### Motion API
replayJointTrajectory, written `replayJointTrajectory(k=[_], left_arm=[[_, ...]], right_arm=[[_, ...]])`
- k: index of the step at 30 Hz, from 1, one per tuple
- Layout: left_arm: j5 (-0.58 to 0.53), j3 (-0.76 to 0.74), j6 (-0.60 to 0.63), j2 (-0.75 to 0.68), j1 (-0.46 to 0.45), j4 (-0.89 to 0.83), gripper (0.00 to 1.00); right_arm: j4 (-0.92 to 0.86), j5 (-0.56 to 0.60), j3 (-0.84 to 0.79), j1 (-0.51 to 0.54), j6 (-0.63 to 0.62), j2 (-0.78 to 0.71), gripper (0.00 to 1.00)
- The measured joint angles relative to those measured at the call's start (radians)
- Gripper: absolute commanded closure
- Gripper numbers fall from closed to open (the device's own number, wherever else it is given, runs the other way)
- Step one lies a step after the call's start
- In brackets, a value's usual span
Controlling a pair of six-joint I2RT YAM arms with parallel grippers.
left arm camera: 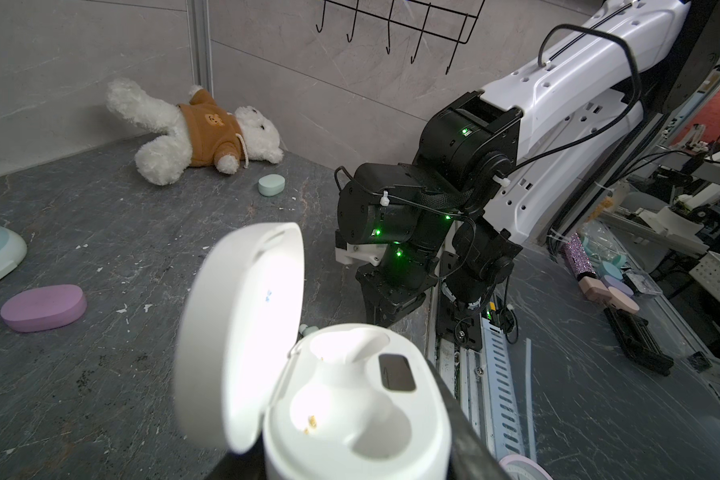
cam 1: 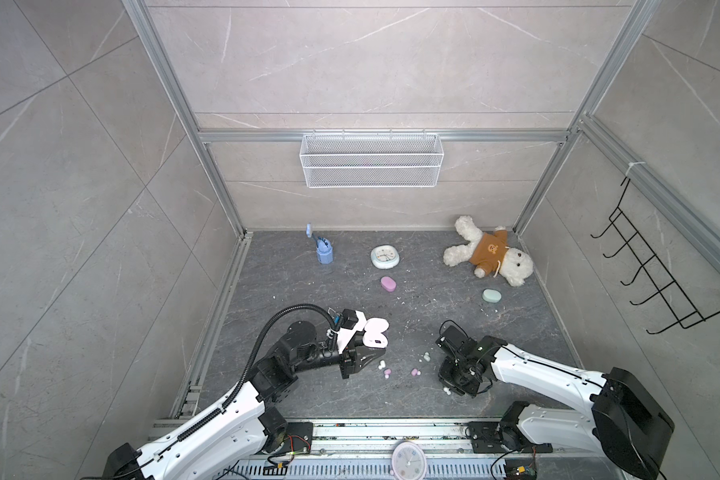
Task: Insert the wireless bluetooth earbuds into the charging case
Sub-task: 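Lift the white earbud and carry it over the case held by the left gripper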
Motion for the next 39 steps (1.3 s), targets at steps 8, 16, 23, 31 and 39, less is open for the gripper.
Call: replayJointTrajectory(k=[8,16,23,31,39], left_arm=[[0.0,0.0,-0.016,0.053,0.0,0.066,0.71],[0.002,0.001,-0.053,0.176,0.004,0.2,0.71],[0.085,0.025,-0.137,0.304,0.102,0.373,0.71],[0.224,0.13,-0.168,0.406,0.14,0.446,0.71],[0.34,0.158,-0.183,0.446,0.137,0.494,0.7]], right_arm=[[-0.036,0.034,0.12,0.0,-0.024,-0.026,0.85],[-0.032,0.073,0.375,-0.002,-0.113,-0.077,0.85],[-0.014,0.07,0.511,-0.008,-0.205,-0.154,0.86],[0.058,-0.031,0.62,-0.012,-0.361,-0.211,0.87],[0.155,-0.205,0.695,-0.012,-0.492,-0.209,0.88]])
